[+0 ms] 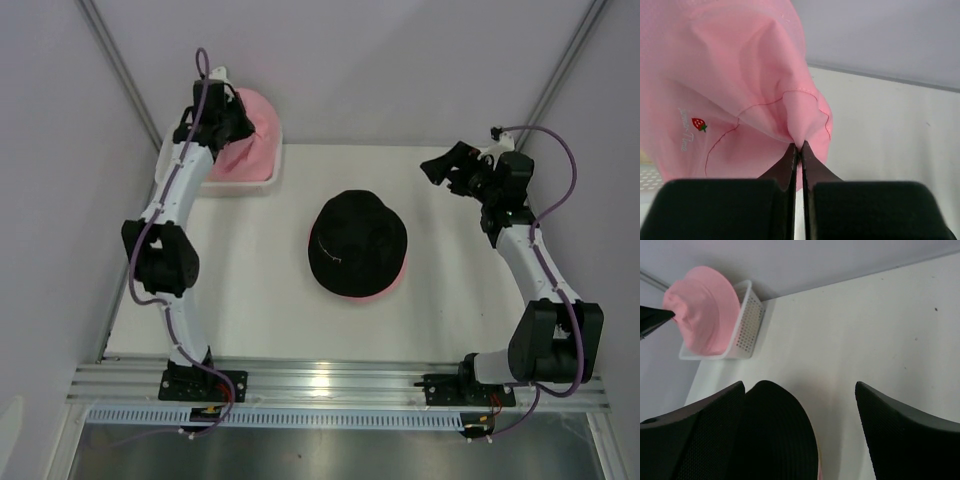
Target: Stack the hats
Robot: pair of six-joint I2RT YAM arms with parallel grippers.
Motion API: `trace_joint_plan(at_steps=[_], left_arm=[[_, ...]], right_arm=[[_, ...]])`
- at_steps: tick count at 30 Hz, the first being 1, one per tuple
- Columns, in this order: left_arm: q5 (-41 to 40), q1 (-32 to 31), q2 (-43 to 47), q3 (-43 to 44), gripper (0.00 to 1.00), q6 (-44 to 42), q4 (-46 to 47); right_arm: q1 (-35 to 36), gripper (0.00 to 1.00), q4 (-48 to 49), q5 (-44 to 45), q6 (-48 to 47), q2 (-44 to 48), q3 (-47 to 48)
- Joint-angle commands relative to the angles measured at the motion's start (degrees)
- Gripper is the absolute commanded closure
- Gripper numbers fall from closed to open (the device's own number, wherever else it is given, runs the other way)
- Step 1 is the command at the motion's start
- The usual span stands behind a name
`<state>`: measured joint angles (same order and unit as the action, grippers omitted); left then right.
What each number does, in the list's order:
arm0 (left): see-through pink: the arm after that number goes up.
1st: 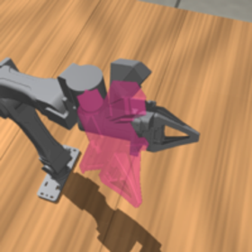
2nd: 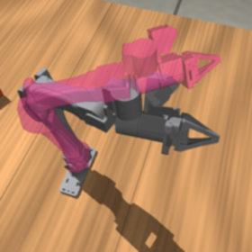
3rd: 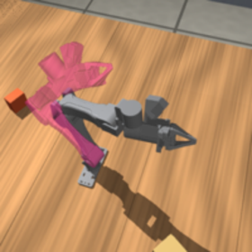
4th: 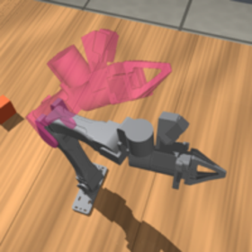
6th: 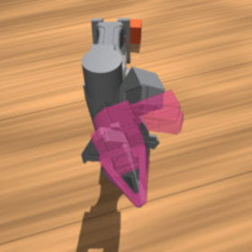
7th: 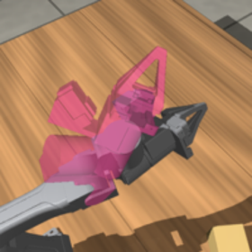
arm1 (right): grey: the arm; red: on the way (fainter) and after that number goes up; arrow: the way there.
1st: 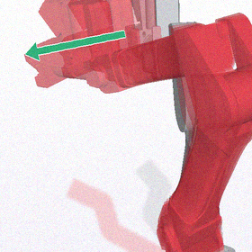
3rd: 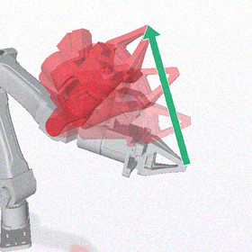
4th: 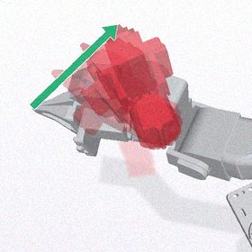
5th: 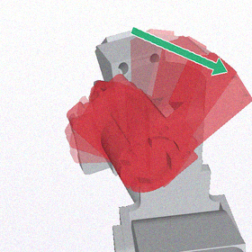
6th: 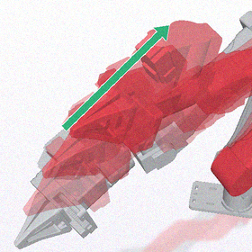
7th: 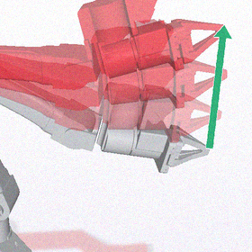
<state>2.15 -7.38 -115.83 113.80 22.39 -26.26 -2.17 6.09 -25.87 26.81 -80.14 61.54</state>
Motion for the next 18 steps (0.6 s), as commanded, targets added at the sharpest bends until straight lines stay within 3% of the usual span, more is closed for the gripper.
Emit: trace_joint_plan(at_steps=[1,6,13,18], left_arm=[[12.4,-1.2,12.9,5.6,0.99,-8.0,-6.1],[25.6,-3.2,22.4,1.3,0.99,-10.4,-9.6],[40.4,-7.6,36.1,-6.4,0.99,-3.5,1.1],[40.3,-14.1,38.6,-10.3,0.99,-2.9,0.8]], right_arm=[[0.7,0.04,5.5,-5.0,-0.4,4.9,1.5],[0.6,0.01,9.8,-3.2,2.5,11.1,-2.1],[1.2,0.01,21.5,-9.5,11.3,15.9,-6.4],[2.0,0.00,27.7,-12.4,17.5,18.6,-9.3]])
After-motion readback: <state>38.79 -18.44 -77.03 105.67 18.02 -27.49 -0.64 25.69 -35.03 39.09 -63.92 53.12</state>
